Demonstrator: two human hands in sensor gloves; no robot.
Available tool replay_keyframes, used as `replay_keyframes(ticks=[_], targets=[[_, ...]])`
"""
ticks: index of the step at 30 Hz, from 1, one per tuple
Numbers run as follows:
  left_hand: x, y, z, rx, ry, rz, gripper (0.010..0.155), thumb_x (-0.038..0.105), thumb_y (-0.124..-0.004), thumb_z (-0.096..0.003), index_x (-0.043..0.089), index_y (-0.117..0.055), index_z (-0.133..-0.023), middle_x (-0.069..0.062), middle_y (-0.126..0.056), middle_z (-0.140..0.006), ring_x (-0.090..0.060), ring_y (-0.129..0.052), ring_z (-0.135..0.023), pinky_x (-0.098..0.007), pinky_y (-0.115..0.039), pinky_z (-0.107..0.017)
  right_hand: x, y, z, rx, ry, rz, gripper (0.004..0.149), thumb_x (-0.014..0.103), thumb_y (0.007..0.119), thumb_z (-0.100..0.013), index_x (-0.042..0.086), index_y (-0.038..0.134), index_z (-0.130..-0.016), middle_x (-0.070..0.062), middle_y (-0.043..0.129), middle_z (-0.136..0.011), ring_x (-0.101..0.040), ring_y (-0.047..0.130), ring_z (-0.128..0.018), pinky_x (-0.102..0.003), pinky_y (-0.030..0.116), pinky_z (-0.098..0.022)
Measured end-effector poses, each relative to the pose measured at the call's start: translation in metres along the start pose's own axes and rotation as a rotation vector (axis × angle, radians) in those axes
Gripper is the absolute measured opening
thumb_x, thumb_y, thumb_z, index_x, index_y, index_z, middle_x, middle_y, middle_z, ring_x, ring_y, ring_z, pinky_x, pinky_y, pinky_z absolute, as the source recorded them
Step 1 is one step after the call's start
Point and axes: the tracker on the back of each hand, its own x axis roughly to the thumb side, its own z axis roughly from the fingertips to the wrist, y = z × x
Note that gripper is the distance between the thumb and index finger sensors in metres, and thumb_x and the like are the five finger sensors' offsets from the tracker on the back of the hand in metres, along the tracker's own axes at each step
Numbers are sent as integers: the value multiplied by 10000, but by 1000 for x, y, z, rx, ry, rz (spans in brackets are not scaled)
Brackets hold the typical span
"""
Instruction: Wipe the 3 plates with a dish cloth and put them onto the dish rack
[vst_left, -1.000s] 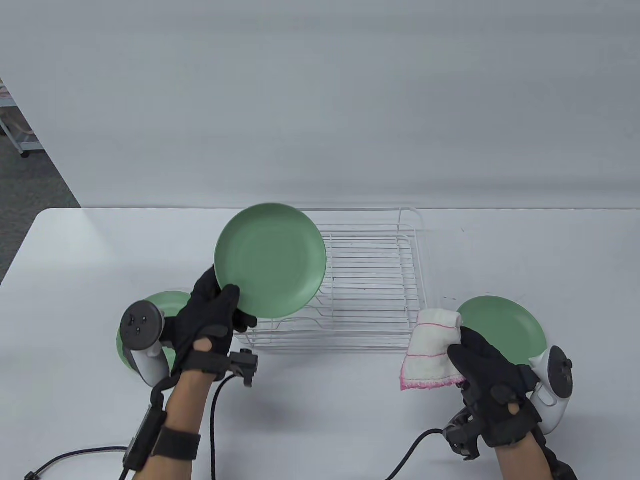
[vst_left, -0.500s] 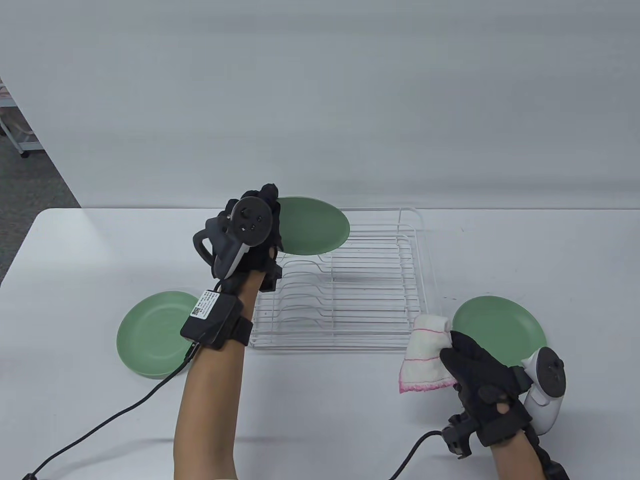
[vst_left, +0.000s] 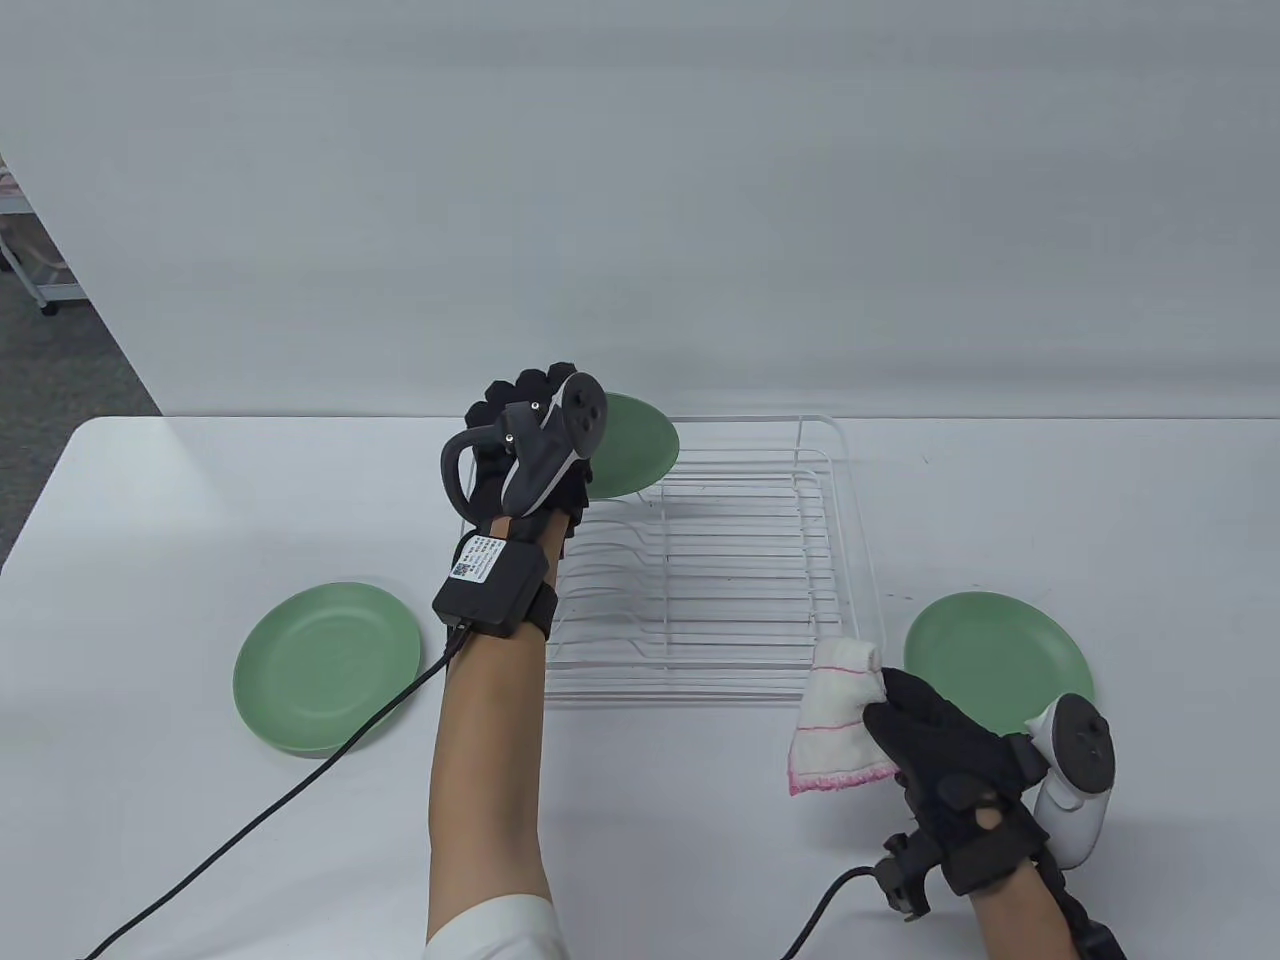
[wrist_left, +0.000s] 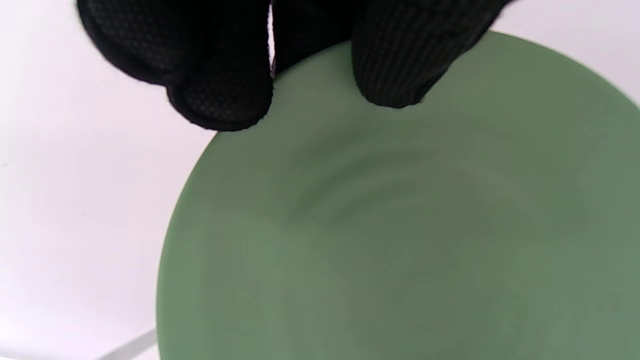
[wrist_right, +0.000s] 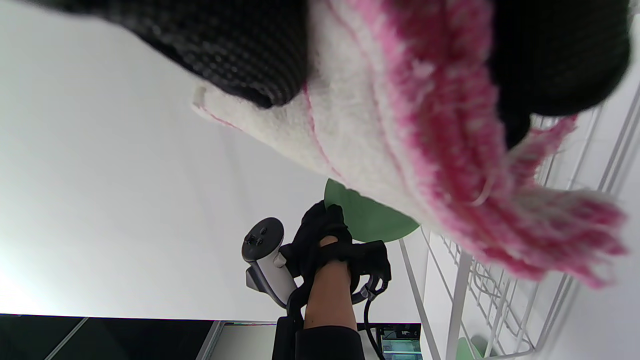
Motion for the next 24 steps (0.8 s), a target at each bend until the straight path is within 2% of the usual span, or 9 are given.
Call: replay_keyframes(ticks=[7,13,18,24], targets=[[10,-24,3,-57,-29,-31,425,397,-868,-495,354,-843,-918,-60,-948,-892,-396,-944,-659,-568,-805,-516,-2,2,0,9,8,15,485,301,859,-388,148,850,-848,-209,954,-732,-455,967,-480,-568,840,-333],[8,-33,2,-134,-10,73,512,406,-832,-482,291,-769,-977,-104,-869,-977,-408,-931,-760,-578,-814,-538,-2,3,-1,8,18,20,487,300,859,-388,146,849,-849,-212,953,-733,-458,964,-483,-570,838,-335],[3,-20,3,-117,-13,92,535,414,-828,-475,276,-751,-987,-114,-848,-990,-405,-933,-775,-584,-814,-536,-3,4,-1,9,22,23,486,300,859,-388,147,849,-849,-212,952,-733,-456,966,-481,-569,839,-334],[-33,26,9,-53,9,93,565,443,-815,-471,270,-727,-1002,-123,-824,-1008,-412,-915,-802,-596,-802,-551,-3,8,0,30,26,33,487,301,859,-388,147,849,-849,-211,954,-732,-456,966,-481,-569,839,-334]])
